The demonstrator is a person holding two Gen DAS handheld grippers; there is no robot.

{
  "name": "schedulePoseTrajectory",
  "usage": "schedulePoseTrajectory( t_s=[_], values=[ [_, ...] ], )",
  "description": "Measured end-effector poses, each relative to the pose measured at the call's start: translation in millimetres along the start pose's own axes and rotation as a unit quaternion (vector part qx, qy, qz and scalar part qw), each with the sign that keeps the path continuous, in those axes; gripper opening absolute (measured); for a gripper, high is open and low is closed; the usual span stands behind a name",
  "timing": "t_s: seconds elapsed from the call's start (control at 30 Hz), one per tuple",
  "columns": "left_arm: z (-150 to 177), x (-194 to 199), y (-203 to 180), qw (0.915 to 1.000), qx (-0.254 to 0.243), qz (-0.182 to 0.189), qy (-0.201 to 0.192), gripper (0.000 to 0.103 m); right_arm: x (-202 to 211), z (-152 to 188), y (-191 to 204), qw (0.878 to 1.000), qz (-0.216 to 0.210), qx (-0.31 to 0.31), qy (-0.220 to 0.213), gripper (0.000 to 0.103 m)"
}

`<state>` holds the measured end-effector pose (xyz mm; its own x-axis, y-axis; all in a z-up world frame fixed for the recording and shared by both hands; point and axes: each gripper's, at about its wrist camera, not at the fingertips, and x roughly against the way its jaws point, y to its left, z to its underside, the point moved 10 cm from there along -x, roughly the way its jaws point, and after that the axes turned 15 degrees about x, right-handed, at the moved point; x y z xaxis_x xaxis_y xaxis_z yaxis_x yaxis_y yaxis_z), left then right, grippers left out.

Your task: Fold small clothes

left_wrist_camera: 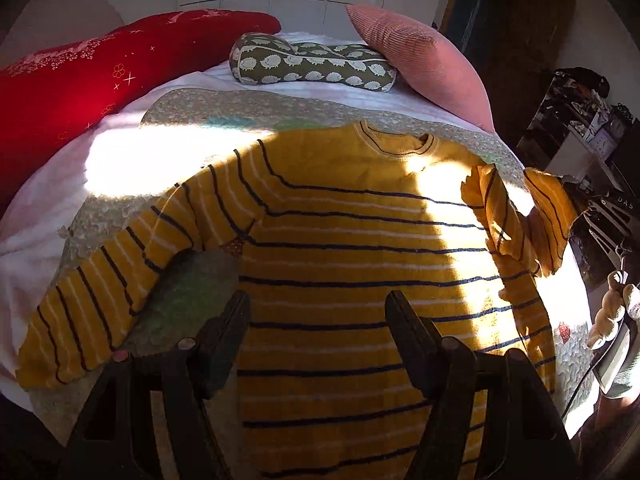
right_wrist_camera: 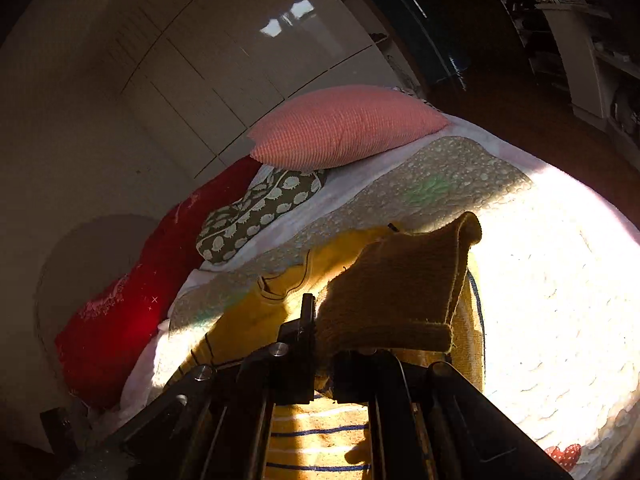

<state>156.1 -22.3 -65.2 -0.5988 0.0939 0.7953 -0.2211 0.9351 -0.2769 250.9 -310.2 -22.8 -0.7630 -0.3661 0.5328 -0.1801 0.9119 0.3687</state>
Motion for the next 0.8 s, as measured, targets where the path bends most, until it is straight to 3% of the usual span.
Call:
schedulePoseTrajectory(
  t_s=[0.17, 0.3, 0.37, 0.43, 0.5, 0.6, 0.67, 0.8],
  values=[
    [-11, 9, 52, 0.9991, 0.033, -0.013, -0.023, 0.069, -80, 19, 85, 0.995, -0.043, 0.064, 0.069, 0.006],
    [-14, -8, 75, 0.9977, 0.066, -0.010, -0.009, 0.069, -130, 47, 137, 0.986, -0.083, 0.082, 0.117, 0.006],
    [-16, -17, 78, 0.9973, 0.073, -0.004, 0.004, 0.069, -148, 69, 166, 0.974, -0.140, 0.088, 0.155, 0.007],
    [-24, -27, 72, 0.9971, 0.074, 0.010, 0.012, 0.069, -162, 100, 190, 0.954, -0.176, 0.117, 0.211, 0.007],
    [-34, -35, 62, 0.9973, 0.069, 0.022, 0.013, 0.069, -156, 113, 194, 0.946, -0.170, 0.156, 0.228, 0.007],
    [-41, -51, 40, 0.9975, 0.056, 0.036, 0.025, 0.070, -128, 89, 174, 0.960, -0.168, 0.125, 0.187, 0.018],
    [-42, -64, 21, 0.9970, 0.044, 0.051, 0.038, 0.070, -109, 74, 147, 0.969, -0.157, 0.096, 0.163, 0.049],
    [-38, -78, -17, 0.9959, 0.008, 0.078, 0.045, 0.070, -90, 67, 103, 0.977, -0.144, 0.040, 0.152, 0.049]
  ],
)
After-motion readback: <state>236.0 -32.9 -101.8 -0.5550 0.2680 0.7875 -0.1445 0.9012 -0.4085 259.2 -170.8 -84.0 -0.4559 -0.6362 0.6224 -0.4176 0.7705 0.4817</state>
